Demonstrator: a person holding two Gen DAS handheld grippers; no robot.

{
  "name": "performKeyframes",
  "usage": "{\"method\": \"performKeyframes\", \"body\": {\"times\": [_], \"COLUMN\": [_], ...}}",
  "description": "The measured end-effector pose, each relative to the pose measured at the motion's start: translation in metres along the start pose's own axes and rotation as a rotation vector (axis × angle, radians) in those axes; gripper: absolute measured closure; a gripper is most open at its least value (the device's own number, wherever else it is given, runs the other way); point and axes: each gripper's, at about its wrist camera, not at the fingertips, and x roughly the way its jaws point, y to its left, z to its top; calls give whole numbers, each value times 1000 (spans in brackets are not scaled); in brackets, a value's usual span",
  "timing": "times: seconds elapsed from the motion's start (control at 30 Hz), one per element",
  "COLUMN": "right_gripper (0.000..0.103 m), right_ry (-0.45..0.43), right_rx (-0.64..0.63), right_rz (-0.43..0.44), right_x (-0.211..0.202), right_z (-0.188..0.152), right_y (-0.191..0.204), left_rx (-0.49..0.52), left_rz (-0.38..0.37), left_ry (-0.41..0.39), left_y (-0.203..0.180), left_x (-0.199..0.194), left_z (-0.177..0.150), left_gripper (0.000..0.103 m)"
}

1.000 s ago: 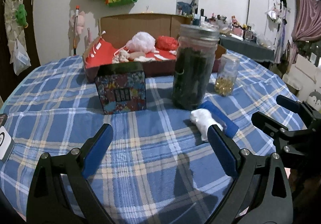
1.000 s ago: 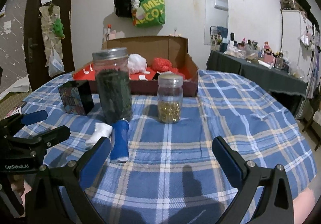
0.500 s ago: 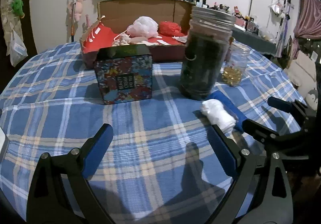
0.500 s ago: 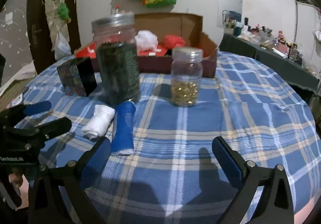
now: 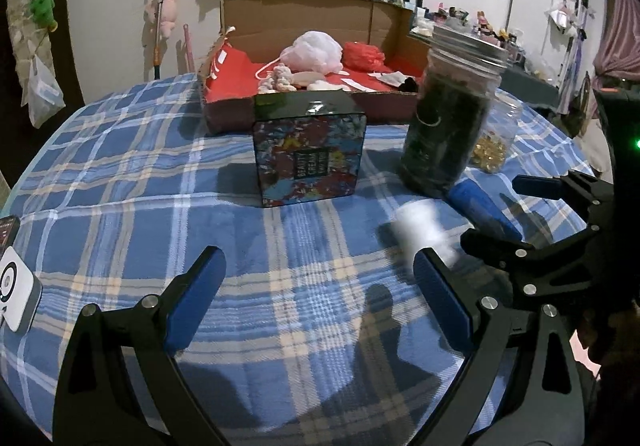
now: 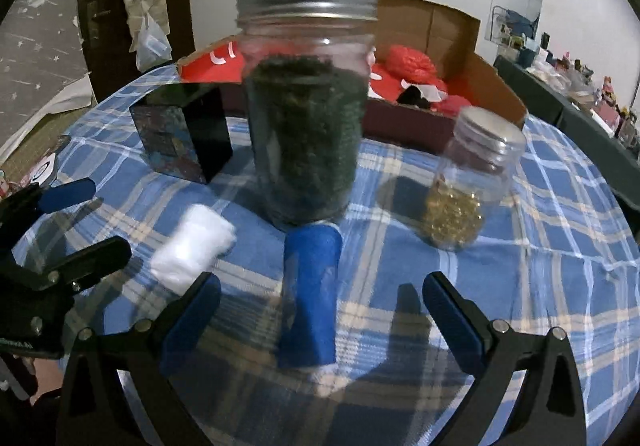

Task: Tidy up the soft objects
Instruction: 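Grasp the white cloth roll with the left tool while the right tool grasps the blue sponge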

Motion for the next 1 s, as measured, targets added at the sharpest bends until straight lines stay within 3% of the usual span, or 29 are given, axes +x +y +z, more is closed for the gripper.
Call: {"method": "performKeyframes", "body": {"times": [0.33, 0.47, 0.63, 0.67, 0.73, 0.77, 0.8, 0.83, 0.87, 1.0], "right_gripper": [0, 0, 2, 6, 17, 22, 31, 56, 74, 79], "right_ry": [20, 2, -18, -20, -20, -19, -19, -15, -22, -54], "right_rx": [47, 87, 51, 39, 9, -8, -21, -37, -55, -66], "right_rz": [-49, 18, 69, 78, 86, 90, 94, 94, 83, 117], "right_x": [-2, -9, -13, -13, -11, -9, -8, -6, -4, -9], "right_z": [-9, -13, -15, -16, -15, -15, -16, -15, -15, -14], "right_y": [-24, -39, -37, -35, -30, -26, -23, -19, -15, -8], "left_rx": [6, 22, 42, 53, 70, 85, 97, 106, 113, 106], "left_rz": [-78, -98, -99, -95, -109, -100, -102, -123, -143, -204], "left_ry": [28, 46, 77, 83, 106, 102, 95, 92, 92, 97], "left_y": [-21, -31, -37, -39, -42, -43, -45, -46, -47, -48], "left_x": [14, 22, 32, 34, 40, 40, 39, 38, 37, 31], "left_z": [11, 14, 17, 17, 15, 14, 13, 12, 12, 13], "left_gripper": [7, 7, 8, 10, 39, 41, 50, 69, 74, 82]}}
